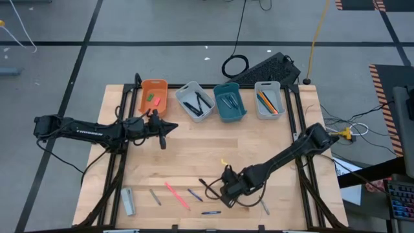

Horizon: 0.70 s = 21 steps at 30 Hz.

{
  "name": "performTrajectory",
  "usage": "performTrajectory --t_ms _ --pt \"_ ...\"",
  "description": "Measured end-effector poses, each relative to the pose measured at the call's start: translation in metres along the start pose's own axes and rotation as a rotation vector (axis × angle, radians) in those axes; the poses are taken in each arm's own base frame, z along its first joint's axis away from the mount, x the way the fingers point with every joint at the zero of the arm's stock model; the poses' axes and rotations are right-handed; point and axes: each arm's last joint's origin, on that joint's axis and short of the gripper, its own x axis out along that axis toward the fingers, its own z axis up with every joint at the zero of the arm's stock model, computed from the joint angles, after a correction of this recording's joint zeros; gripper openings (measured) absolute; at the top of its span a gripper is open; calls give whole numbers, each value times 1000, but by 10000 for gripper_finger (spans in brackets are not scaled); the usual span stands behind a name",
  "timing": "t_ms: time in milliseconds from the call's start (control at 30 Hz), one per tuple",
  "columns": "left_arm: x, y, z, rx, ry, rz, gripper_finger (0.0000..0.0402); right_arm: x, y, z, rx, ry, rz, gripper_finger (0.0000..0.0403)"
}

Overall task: Sort crayons/erasers/pens/pencils in bins
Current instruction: Put the gray crayon into the blue bin

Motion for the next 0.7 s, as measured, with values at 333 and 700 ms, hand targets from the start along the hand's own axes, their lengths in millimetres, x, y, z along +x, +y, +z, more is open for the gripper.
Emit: performTrajectory --t_ms 333,700 --pt "-1 -3 -3 -23 30 -15 15 17 11 -9 25 10 -81 106" --pt "-1 -6 -3 -21 25 -29 15 17 13 -10 21 -47 -83 101"
